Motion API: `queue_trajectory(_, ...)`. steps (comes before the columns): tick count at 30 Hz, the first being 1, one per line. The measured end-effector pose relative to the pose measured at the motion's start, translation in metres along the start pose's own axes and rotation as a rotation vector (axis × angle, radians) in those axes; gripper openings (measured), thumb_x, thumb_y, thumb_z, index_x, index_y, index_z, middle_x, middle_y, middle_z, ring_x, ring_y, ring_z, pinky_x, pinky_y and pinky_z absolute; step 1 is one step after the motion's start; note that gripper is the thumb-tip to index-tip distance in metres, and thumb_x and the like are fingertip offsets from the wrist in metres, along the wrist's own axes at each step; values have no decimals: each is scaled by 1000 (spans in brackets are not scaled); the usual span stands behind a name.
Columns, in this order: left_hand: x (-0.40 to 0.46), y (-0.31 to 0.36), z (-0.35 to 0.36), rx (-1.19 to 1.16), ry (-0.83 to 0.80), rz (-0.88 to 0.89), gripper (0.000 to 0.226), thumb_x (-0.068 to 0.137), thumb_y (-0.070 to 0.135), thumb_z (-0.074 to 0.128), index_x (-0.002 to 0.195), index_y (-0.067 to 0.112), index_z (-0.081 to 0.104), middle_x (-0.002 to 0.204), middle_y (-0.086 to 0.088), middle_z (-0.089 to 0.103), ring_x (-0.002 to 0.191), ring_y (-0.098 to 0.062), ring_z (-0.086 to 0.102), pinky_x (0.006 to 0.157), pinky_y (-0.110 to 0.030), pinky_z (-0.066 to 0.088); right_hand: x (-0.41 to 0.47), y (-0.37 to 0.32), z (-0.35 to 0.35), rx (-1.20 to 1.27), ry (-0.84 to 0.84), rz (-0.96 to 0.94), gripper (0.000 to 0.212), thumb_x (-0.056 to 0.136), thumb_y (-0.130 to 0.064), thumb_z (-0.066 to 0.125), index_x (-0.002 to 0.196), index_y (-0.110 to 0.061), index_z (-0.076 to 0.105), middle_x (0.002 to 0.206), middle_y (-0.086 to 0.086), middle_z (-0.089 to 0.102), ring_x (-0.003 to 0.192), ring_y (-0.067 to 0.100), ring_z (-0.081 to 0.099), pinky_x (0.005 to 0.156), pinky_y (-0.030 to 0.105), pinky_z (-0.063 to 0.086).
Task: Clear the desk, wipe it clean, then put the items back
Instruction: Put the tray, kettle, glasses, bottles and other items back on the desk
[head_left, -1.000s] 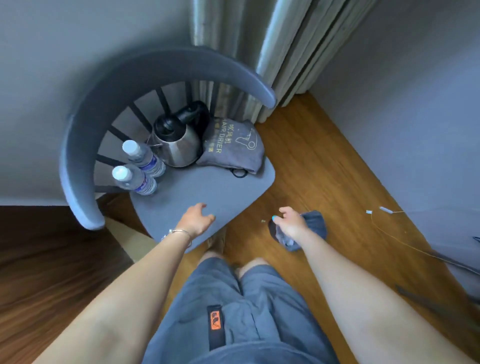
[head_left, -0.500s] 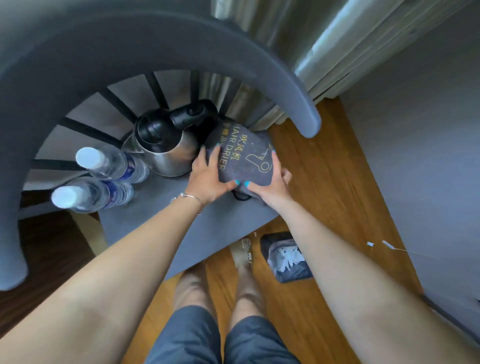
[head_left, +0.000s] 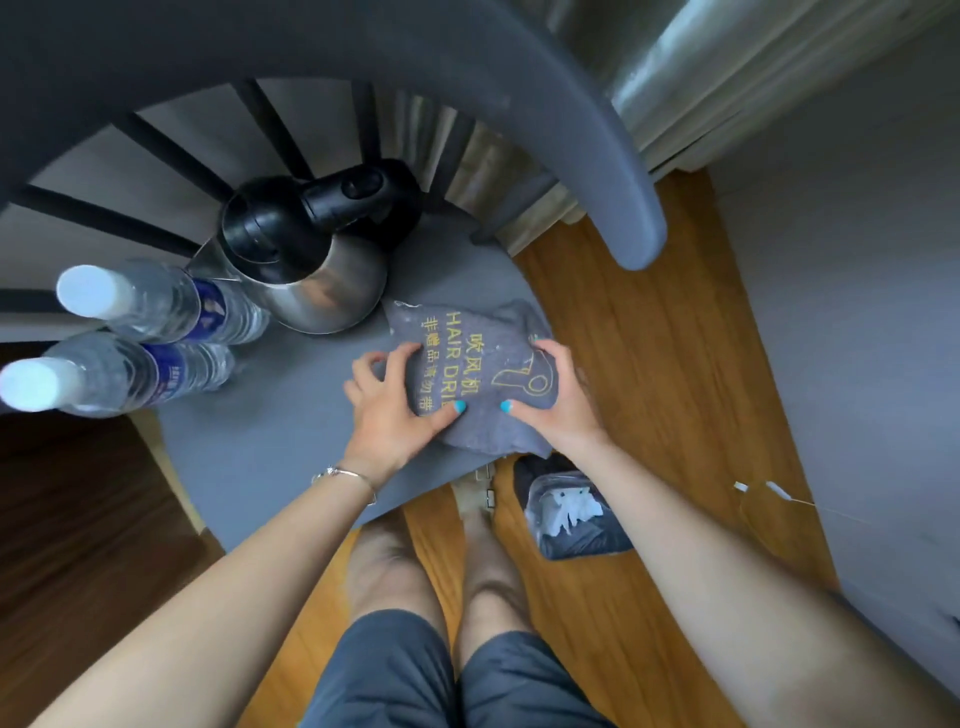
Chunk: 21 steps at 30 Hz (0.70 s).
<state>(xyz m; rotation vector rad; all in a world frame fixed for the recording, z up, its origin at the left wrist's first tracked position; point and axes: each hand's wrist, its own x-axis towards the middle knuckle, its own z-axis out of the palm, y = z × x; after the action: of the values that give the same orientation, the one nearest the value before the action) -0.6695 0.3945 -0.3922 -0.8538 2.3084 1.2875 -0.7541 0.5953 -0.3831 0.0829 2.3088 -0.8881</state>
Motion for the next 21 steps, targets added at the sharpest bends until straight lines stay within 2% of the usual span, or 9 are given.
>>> queue_trajectory(3,3,-4,2,-40,-73,-91,108,60,48,87,145,44,21,147,-12,19,134,-34,21,112,-37,18,1,2,0,92,-115,-1,107,66,-19,85,143,-54,20,147,-16,36,136,9,38,111,32,35)
queue_trajectory(5,6,-3,8,-84,-90,-104,114,58,44,89,145,45,16,142,-11,25,131,-33,25,112,-39,20,6,3,1,79,-153,10,108,66,-21,84,143,-59,18,149,-10,37,137,14,37,115,30,29)
queue_trajectory(7,9,-1,12,-161,-94,-108,116,53,42,89,143,44,17,134,-9,32,128,-30,31,114,-41,25,10,2,0,-9,-174,10,103,70,-18,82,147,-52,23,144,1,42,133,20,37,105,6,16)
queue_trajectory(8,8,-1,13,-177,-98,-107,116,49,43,87,142,43,18,130,-8,33,126,-29,33,114,-43,27,9,0,-3,-50,-173,1,101,72,-15,81,148,-48,24,141,5,42,132,21,36,96,0,15)
queue_trajectory(9,7,-2,13,-187,-103,-102,115,48,42,85,142,42,20,128,-7,33,126,-28,34,114,-42,28,6,-3,-6,-68,-167,-17,100,72,-13,81,148,-47,26,138,6,41,132,21,35,93,1,17)
queue_trajectory(12,-10,-1,7,-249,-80,-69,109,54,24,91,141,37,25,125,-3,33,126,-22,36,110,-31,30,-8,-20,-22,-105,-173,-105,99,71,-13,83,146,-50,29,125,4,40,125,18,42,97,15,29)
queue_trajectory(16,-59,24,-24,-299,126,42,105,50,15,94,135,36,34,127,0,38,115,2,38,99,-3,25,-44,-55,-51,-64,-163,-249,97,68,-13,86,140,-53,36,118,0,43,112,6,46,96,16,36)
queue_trajectory(18,-84,44,-54,-298,183,101,107,47,19,95,133,40,36,127,1,40,110,16,37,95,3,23,-67,-77,-67,-7,-132,-350,98,63,-11,89,138,-49,39,117,-1,46,108,0,47,97,8,35)
queue_trajectory(21,-125,79,-106,-274,234,178,105,40,45,87,132,47,36,125,4,42,112,24,32,95,4,22,-102,-110,-87,52,-114,-494,99,56,-16,91,137,-45,41,117,-5,49,107,-4,49,95,5,32)
